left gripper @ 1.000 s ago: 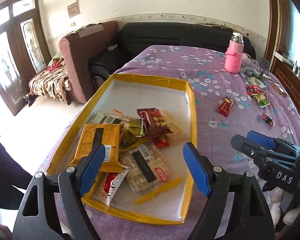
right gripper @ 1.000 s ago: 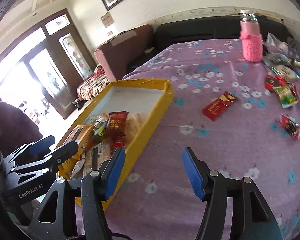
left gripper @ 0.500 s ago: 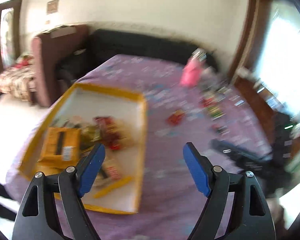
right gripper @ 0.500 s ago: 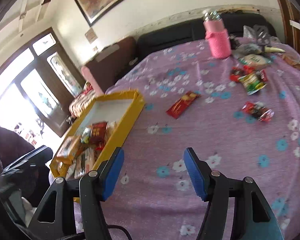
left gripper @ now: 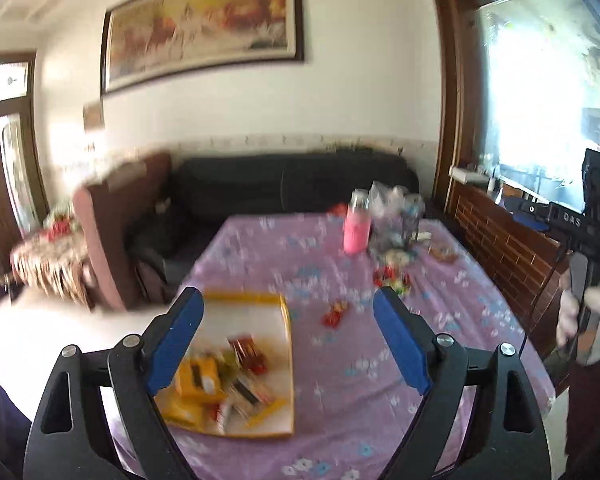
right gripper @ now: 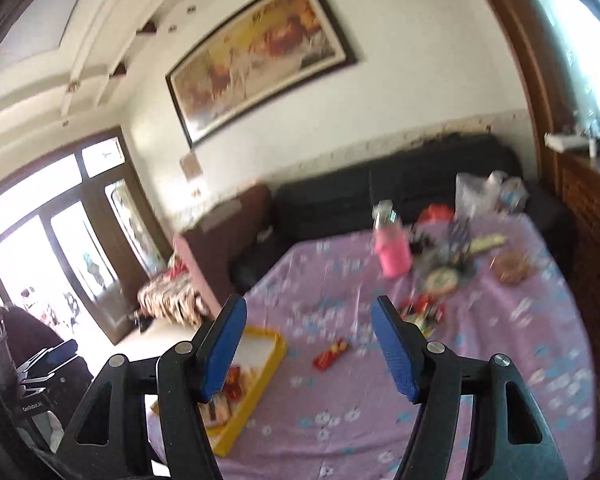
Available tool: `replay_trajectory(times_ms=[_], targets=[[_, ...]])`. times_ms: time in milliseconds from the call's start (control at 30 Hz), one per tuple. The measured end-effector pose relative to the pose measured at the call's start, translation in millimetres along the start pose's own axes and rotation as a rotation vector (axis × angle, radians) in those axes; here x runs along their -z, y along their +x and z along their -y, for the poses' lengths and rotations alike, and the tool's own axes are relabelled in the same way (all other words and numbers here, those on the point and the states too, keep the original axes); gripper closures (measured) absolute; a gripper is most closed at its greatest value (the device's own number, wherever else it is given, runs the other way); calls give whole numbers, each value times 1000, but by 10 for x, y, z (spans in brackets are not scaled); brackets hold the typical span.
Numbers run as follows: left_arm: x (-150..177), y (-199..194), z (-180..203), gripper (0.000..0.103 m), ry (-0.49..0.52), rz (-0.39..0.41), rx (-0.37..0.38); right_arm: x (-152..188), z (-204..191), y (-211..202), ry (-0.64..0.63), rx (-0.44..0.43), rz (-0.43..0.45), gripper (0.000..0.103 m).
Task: Organize snacks
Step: 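Pull both open tools back from the tray toward the table, then reach the left tool to the red stick snack while the right tool grasps a red candy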
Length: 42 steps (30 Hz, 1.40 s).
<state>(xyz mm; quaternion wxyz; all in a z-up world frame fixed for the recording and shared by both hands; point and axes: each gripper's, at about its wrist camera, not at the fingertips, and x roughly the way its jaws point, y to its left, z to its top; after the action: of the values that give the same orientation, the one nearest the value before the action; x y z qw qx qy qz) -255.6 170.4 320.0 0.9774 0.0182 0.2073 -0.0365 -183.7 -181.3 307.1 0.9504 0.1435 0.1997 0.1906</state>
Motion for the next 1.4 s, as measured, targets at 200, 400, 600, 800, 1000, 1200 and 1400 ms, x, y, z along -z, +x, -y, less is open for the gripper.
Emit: replay_trajectory(times_ms=[200, 400, 600, 800, 1000, 1200, 1400], targets=[[-453, -472, -266, 0, -60, 200, 99, -682, 18, -357, -66, 127, 52, 27], [-51, 34, -170, 0, -48, 106, -4, -374, 307, -44, -50, 175, -14, 25], [148, 527, -388, 0, -194, 18, 56, 217, 715, 586, 6, 195, -119, 25], [702, 1669, -554, 0, -375, -285, 238, 768, 939, 1218, 0, 213, -215, 25], [1014, 2217, -455, 0, -432, -381, 259, 1139, 1150, 1775, 38, 221, -331, 25], [1134, 2637, -233, 0, -355, -461, 235, 1439, 1362, 2399, 71, 251, -440, 25], [1148, 3059, 53, 0, -250, -538, 225, 1653, 1438, 2979, 5, 236, -507, 26]])
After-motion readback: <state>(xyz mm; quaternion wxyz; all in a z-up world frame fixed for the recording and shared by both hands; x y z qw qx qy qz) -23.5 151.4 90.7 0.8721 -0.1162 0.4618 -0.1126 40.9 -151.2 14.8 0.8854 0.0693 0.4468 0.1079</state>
